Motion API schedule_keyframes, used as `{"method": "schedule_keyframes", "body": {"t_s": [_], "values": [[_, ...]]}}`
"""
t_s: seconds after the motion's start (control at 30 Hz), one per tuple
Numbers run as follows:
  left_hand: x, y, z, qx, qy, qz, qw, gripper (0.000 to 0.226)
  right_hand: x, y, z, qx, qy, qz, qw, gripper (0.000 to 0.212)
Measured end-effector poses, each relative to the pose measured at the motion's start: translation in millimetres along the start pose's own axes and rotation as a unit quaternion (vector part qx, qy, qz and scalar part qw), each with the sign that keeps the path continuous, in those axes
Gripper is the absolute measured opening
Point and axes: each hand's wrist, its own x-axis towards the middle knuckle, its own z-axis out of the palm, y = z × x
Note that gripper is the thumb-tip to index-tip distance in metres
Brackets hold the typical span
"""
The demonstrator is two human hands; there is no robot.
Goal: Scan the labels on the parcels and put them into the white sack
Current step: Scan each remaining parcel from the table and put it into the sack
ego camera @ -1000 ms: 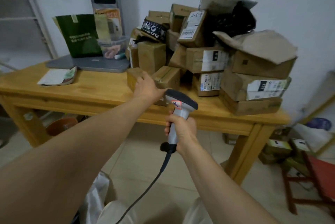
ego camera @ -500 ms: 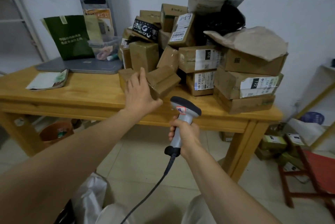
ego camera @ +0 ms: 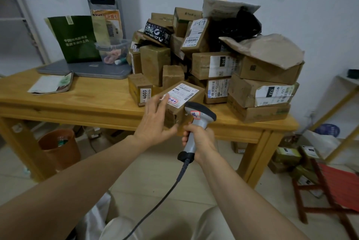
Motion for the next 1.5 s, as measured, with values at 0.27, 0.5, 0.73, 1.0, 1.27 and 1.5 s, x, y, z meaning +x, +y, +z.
{"method": "schedule_keyframes", "body": {"t_s": [0.27,0.5,0.73,1.0,1.27,1.5], "values": [[34,8,-2,-0.508,0.025,-0.506,0.697,0.092,0,0,-3,0.003,-0.001,0.003,1.0,0.013],[25,0,-7,-0.637,-0.042,-0.501,0.585,0.063,-7,-2,-2,-0.009,-0.006,-0.006,1.0,0.014],[-7,-18,-29,-0.645,-0.03,-0.42,0.637,0.052,-24,0,3,-0.038,-0.036,-0.045,0.998,0.01],[-52,-54,-56,-0.646,0.104,-0.387,0.65,0.047,-49,8,37,0.005,-0.102,-0.043,0.994,0.012],[-72,-65,-83,-0.628,0.187,-0.388,0.648,0.037,-66,7,68,-0.004,-0.157,-0.018,0.987,0.012],[-79,-74,-91,-0.627,0.203,-0.384,0.647,0.053,-73,7,81,-0.018,-0.18,-0.018,0.983,0.012]]}}
